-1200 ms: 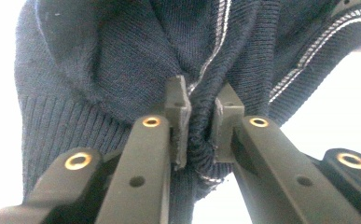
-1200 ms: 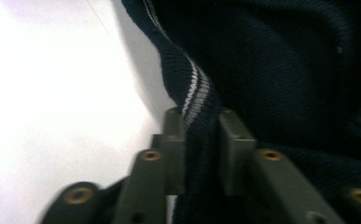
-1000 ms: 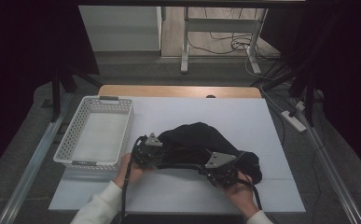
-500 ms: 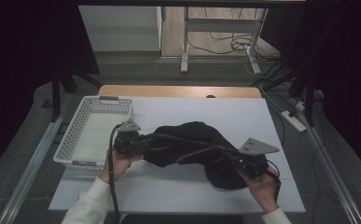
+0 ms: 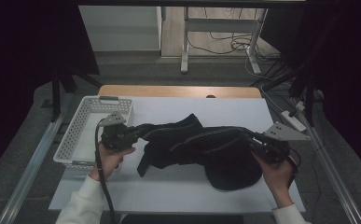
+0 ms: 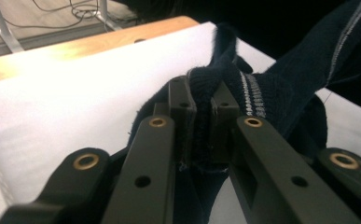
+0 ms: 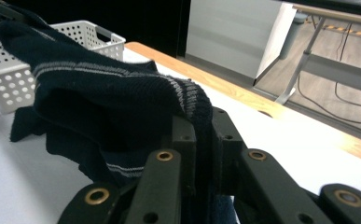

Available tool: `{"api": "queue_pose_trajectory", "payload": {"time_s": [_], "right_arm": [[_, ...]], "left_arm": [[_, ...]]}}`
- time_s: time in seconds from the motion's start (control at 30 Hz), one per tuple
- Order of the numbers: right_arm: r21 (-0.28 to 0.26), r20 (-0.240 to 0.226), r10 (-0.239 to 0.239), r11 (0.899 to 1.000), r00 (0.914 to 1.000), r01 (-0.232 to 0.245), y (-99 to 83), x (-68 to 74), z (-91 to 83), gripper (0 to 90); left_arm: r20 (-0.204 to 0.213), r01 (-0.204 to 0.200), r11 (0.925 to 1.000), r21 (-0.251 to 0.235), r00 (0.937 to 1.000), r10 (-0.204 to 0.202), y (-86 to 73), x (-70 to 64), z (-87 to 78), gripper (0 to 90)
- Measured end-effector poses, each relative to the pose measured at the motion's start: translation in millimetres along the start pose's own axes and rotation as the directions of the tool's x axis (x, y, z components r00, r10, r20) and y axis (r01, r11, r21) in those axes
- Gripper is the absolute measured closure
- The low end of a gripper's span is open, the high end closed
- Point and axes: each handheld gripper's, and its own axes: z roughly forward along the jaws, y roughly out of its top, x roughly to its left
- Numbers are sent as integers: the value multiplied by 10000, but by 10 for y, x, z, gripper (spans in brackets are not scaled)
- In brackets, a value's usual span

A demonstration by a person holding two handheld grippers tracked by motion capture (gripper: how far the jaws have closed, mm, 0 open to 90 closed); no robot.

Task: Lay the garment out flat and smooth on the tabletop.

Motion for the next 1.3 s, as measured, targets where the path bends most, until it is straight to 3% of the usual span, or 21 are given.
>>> {"api": "queue_pose_trajectory", "payload": {"time_s": [0.17, 0.67, 0.8, 0.97, 1.13, 1.3], "right_arm": [[371, -76, 110, 9993, 9999, -107, -79, -43, 162, 818], [478, -175, 331, 9983, 9993, -322, -99, -110, 253, 814], [456, -205, 380, 9983, 9991, -370, -44, -162, 292, 814], [656, -229, 391, 9971, 9990, -375, 172, -275, 384, 810], [765, -31, 205, 9969, 9998, -202, 288, -302, 441, 809], [1031, -46, 306, 9942, 9995, -299, 229, -306, 549, 806]], "left_arm": [[-17, 144, 9997, 216, 9999, -144, -42, 38, 82, 818], [-73, 387, 9990, 211, 9992, -386, -24, 95, 138, 806], [-114, 393, 9991, 144, 9992, -392, 41, 134, 149, 806], [-260, 390, 9992, -130, 9989, -393, 165, 213, 131, 806], [-353, 755, 9942, -766, 9963, -784, 236, 313, 34, 844], [-216, 723, 9969, -305, 9971, -730, 158, 315, 143, 835]]}}
